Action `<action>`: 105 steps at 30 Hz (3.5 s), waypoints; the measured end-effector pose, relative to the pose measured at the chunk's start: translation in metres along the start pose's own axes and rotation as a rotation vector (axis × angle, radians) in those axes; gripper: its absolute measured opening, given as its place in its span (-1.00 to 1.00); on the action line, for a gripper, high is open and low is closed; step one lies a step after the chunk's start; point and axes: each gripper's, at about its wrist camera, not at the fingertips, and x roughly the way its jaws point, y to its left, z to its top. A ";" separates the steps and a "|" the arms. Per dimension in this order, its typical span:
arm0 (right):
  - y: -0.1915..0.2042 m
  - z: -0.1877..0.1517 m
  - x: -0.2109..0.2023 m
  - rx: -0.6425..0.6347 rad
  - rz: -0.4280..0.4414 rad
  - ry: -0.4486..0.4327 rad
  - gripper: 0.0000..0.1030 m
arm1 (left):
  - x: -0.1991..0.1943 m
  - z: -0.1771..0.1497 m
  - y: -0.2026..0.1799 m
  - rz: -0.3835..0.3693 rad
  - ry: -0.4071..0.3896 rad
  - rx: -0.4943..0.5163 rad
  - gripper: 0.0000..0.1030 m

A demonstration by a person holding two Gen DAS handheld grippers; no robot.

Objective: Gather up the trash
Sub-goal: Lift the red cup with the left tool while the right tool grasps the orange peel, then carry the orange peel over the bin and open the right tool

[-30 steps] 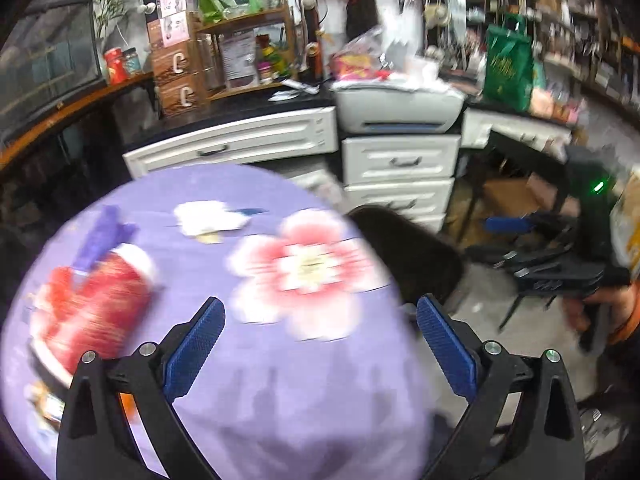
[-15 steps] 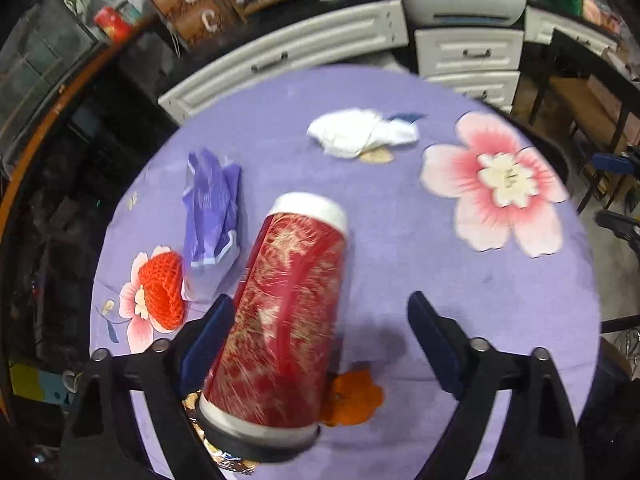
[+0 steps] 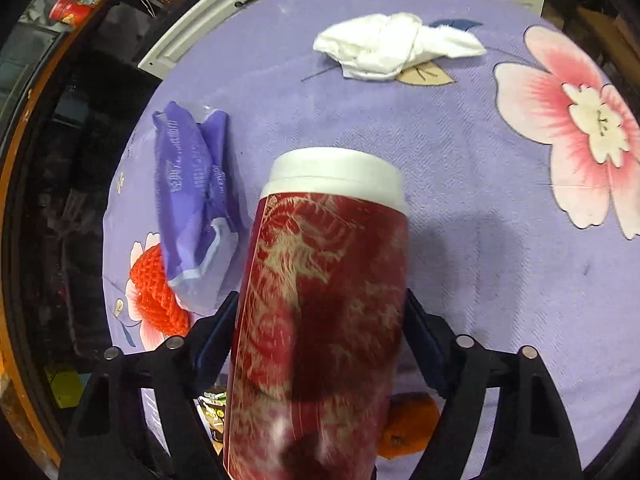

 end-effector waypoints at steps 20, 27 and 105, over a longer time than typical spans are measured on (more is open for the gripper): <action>0.083 0.025 0.029 -0.112 0.243 0.031 0.38 | -0.084 -0.105 0.030 0.020 -0.453 -0.391 0.38; 0.145 0.044 0.058 -0.186 0.349 0.119 0.38 | -0.103 -0.153 0.039 0.009 -0.581 -0.584 0.37; -0.198 -0.084 0.091 0.333 -0.226 0.179 -0.23 | -0.170 0.037 -0.195 -0.422 -0.888 -0.366 0.37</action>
